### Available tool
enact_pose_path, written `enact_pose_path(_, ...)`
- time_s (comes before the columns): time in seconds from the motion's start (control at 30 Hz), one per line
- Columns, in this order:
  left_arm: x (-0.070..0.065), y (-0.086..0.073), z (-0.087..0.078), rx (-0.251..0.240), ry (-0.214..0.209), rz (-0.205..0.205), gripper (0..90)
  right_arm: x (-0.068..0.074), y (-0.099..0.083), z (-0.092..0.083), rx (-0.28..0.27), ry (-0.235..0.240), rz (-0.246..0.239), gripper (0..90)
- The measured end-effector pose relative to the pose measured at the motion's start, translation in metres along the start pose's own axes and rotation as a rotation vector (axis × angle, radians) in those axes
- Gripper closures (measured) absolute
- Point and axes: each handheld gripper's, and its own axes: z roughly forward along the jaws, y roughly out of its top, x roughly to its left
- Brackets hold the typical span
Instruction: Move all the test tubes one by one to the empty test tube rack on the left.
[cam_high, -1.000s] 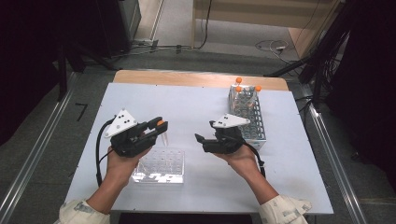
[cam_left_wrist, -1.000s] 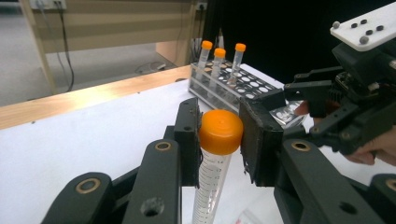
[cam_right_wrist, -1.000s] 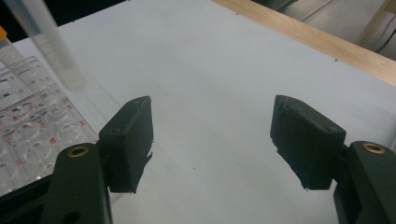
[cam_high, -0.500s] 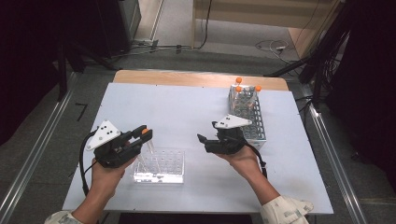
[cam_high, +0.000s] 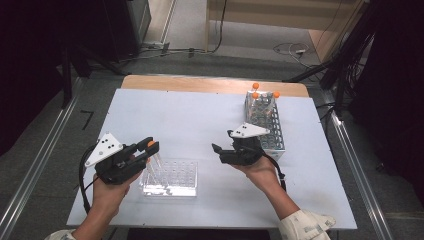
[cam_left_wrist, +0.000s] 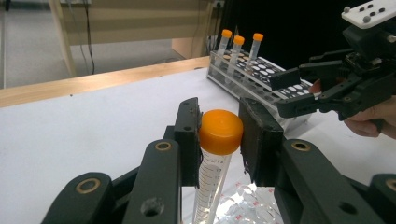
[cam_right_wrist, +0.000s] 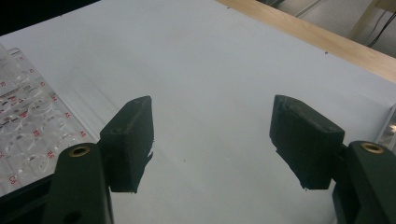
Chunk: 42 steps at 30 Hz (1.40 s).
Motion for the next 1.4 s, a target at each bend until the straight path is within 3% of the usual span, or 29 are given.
enact_pose_path(0.2,-0.001,-0.003,-0.002,0.003,0.008,-0.004,69.9,0.0,0.0,-0.001,0.0,-0.001,0.006,29.5)
enact_pose_path(0.4,0.001,-0.006,0.0,0.001,0.041,0.023,69.9,0.0,0.0,0.0,-0.004,0.0,-0.002,29.7)
enact_pose_path(0.8,0.0,-0.03,0.011,0.025,0.073,0.021,69.7,-0.001,0.0,-0.002,-0.005,-0.003,0.001,30.0)
enact_pose_path(1.13,0.0,-0.046,0.012,0.018,0.096,0.011,68.5,-0.001,0.0,-0.001,-0.003,-0.005,0.005,30.1)
enact_pose_path(1.4,0.002,-0.044,0.011,0.0,0.078,-0.001,48.7,-0.005,-0.001,0.0,-0.004,-0.024,0.019,30.1)
